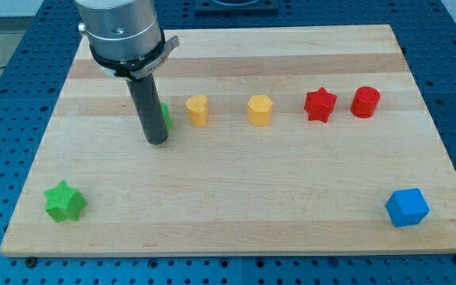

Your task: Push the green circle into the yellow heart

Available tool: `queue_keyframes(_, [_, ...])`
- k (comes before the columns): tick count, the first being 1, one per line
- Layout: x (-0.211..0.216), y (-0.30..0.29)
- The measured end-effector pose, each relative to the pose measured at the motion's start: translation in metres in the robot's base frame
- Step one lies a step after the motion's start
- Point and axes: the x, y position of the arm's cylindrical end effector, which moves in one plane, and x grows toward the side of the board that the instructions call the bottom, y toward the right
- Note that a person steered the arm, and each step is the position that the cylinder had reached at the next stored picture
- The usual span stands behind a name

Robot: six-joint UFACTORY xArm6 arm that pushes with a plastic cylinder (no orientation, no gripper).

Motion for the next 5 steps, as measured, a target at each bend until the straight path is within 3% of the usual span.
queue_keyframes(2, [-0.013, 0.0])
queue_keyframes(3, [0.001, 0.013])
queue_keyframes(4, [0.012, -0.002])
queue_keyframes(5, [0.005, -0.065])
